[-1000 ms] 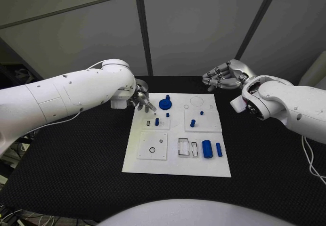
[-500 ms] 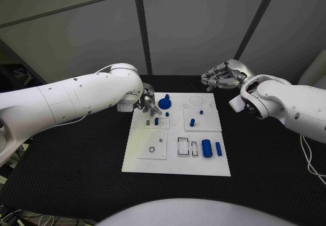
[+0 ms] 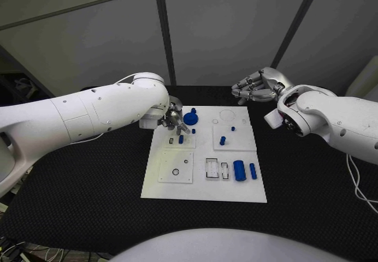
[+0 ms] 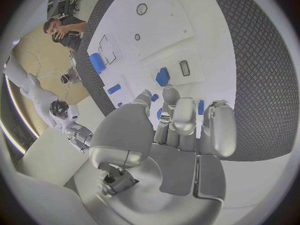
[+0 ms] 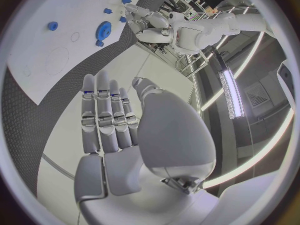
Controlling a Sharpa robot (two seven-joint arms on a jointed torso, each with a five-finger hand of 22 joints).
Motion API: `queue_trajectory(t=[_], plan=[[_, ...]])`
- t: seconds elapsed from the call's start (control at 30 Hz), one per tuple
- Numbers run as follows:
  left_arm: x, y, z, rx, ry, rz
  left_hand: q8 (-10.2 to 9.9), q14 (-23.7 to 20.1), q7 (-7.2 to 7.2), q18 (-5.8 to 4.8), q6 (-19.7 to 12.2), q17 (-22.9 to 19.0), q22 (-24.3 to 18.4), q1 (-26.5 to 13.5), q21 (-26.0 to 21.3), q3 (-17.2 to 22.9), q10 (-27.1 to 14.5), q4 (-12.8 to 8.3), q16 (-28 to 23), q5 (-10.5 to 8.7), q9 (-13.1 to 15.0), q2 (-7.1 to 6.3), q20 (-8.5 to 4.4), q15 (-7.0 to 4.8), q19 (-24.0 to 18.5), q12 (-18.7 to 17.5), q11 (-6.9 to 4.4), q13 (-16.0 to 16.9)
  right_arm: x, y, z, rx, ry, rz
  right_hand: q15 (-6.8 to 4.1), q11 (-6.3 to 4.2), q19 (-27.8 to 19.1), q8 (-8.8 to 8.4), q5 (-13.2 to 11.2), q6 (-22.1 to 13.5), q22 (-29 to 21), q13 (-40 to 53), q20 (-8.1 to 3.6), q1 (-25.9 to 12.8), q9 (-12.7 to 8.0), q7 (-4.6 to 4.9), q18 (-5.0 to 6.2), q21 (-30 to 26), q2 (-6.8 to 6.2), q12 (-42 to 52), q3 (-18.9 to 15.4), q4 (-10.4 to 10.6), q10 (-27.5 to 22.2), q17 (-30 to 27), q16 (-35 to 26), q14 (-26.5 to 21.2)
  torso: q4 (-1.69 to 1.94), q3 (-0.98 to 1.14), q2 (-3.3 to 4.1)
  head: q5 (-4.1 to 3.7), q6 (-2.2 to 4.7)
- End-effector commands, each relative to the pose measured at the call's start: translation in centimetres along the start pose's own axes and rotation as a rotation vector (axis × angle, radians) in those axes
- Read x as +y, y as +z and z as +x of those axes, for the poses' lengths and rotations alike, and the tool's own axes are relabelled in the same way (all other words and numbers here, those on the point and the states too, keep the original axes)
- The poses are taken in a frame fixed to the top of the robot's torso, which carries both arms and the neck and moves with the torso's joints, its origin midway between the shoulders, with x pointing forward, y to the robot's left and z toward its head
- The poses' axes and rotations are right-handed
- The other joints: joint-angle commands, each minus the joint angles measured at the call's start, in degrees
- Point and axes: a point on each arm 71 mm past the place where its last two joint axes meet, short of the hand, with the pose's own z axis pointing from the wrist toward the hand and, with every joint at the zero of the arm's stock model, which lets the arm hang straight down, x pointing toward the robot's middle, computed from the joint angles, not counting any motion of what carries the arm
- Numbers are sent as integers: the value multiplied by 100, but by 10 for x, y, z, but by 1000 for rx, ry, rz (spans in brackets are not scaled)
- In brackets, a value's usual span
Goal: Assemble the parts on the task board
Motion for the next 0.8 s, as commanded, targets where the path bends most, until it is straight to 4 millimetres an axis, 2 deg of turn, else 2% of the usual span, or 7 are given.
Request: queue_trajectory(t=[0.03,0.37,0.8], plan=[[1,1,2,43,43,-12,-20,108,-4,2,31,-6,684,45,13,21,-15,-11,9,14,8,5,9,-36,42,-13,3,-11,2,1,1,10,-2,-5,-13,6,33,8,20,20,-6,8,4,-40,1,16,74,-33,23,15,-17,-14,38,7,-19,43,4,-4,-6,7,-9],[5,3,0,55,53,-33,-17,109,-9,0,46,-3,691,68,20,38,-18,-23,14,15,13,20,7,-38,46,-3,-1,-1,2,1,1,11,-2,-5,-12,7,35,6,20,17,-8,8,4,-48,0,18,73,-35,24,13,-19,-10,37,7,-22,43,-2,-3,-2,1,-21],[1,6,3,71,59,-29,-9,117,-23,-2,84,14,703,129,28,81,-15,-62,36,15,26,46,1,-48,51,28,-13,29,2,1,1,13,-2,-5,-10,8,37,4,20,15,-10,8,4,-54,-1,18,72,-38,24,12,-21,-6,36,7,-25,43,0,-1,-5,-5,-54]])
